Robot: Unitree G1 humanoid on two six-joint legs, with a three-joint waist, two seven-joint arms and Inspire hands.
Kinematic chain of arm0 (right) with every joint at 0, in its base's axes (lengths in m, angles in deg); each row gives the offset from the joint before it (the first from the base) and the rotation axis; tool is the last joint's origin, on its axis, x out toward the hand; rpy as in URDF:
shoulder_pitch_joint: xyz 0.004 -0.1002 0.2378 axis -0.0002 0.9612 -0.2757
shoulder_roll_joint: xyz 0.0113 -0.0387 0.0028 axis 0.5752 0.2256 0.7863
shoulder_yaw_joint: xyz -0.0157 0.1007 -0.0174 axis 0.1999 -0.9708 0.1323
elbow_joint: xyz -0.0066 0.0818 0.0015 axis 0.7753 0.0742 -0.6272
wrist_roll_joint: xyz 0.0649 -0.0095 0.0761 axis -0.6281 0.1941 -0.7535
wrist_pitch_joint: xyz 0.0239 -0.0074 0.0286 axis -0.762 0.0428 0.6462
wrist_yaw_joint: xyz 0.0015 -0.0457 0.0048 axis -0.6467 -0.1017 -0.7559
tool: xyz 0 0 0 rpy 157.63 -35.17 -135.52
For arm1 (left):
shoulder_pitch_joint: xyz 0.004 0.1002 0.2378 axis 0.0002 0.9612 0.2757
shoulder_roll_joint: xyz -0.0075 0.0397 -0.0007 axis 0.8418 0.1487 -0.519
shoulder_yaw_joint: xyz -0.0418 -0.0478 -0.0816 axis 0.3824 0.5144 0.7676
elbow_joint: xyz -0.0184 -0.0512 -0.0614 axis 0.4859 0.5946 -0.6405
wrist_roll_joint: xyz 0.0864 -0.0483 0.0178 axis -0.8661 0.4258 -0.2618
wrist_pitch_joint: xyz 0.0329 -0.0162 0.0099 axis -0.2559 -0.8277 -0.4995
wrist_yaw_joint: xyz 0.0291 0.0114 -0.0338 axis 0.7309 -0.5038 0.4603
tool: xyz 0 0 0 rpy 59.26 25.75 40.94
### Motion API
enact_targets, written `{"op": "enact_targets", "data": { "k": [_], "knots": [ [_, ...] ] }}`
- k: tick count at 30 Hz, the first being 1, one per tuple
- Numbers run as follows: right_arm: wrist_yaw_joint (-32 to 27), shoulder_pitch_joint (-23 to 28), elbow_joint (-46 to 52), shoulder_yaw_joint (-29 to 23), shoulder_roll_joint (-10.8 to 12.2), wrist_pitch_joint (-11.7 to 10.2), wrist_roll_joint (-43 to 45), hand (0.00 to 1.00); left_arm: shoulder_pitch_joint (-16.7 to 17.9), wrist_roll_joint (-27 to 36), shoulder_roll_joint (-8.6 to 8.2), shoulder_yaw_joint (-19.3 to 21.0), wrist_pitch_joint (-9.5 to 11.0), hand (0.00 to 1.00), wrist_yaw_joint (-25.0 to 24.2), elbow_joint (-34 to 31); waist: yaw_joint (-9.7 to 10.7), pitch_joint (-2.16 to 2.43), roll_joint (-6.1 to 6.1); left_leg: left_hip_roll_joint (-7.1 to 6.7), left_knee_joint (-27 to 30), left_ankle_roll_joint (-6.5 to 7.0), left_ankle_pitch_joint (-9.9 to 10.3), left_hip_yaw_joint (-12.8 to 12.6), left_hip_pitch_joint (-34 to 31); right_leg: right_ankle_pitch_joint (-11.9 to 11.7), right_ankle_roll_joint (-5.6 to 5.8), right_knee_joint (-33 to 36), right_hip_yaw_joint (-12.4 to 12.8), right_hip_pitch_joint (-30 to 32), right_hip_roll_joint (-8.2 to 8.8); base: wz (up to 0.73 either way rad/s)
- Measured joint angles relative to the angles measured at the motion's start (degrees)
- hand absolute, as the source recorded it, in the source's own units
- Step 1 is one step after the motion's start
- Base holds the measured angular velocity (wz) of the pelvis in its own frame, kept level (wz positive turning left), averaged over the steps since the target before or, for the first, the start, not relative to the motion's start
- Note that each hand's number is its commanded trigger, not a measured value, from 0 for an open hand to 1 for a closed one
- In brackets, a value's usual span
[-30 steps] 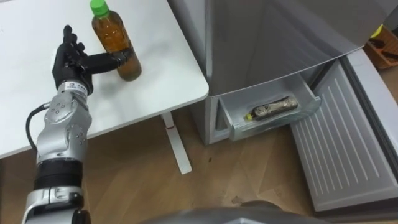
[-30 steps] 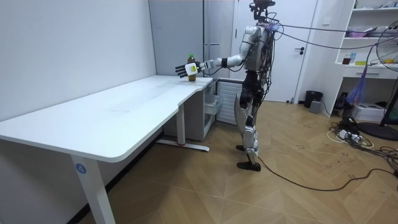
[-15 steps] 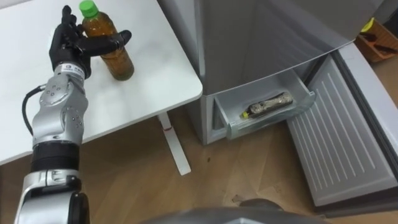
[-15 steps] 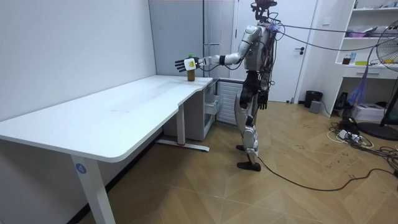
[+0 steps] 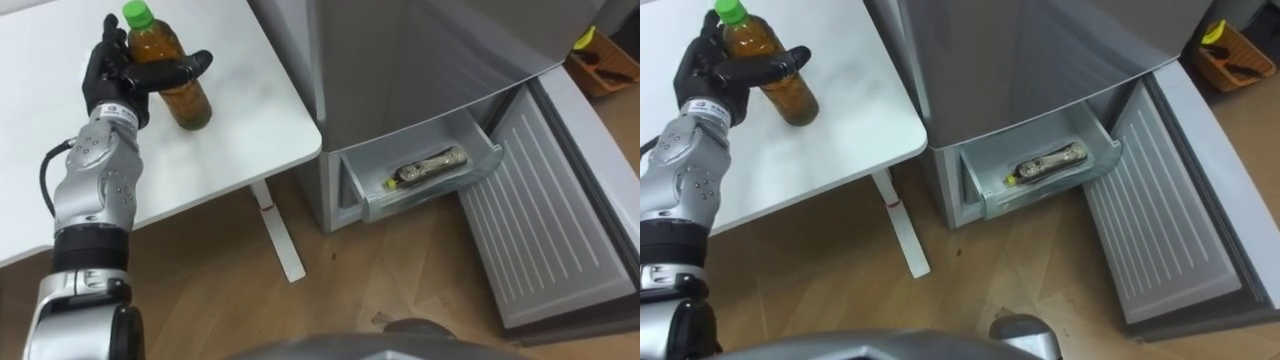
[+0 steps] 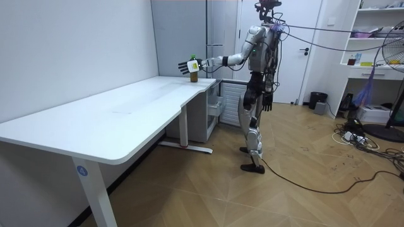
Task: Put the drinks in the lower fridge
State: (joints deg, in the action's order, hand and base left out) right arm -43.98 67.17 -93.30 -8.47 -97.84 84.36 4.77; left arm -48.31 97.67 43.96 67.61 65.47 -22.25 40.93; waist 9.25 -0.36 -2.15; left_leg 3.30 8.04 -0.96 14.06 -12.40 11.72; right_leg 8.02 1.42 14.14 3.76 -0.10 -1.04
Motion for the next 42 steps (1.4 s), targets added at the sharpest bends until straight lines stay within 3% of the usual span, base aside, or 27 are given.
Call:
{"op": "enact_targets", "data": {
  "k": [12,38,42],
  "knots": [
    [-0.1,-2.0,-0.9,0.0,0.0,0.0,0.0,0.0,-1.1,1.4,1.12,0.1,0.0,1.0,-0.1,1.8,0.0,-0.37,0.53,-0.05,-0.4,-0.03,0.0,0.0,-0.2,0.0,-0.03,0.5,0.8,0.9,-0.31,-0.03],
    [0.6,-2.6,-1.0,-0.1,0.0,-0.1,0.6,0.0,-1.1,1.5,1.34,-1.7,-2.3,1.0,0.4,2.1,0.3,0.12,-0.14,-0.01,0.7,-0.02,0.0,0.4,-0.9,0.1,-0.17,0.6,0.2,1.1,0.0,0.01],
    [1.1,-2.1,-1.1,0.4,0.0,0.1,0.6,0.0,-1.0,-1.2,1.33,-3.1,-2.4,1.0,0.7,1.0,0.1,0.18,0.18,0.01,0.8,-0.03,0.0,1.0,-1.0,0.2,-0.28,0.7,-0.3,0.9,0.1,0.08]
  ]
}}
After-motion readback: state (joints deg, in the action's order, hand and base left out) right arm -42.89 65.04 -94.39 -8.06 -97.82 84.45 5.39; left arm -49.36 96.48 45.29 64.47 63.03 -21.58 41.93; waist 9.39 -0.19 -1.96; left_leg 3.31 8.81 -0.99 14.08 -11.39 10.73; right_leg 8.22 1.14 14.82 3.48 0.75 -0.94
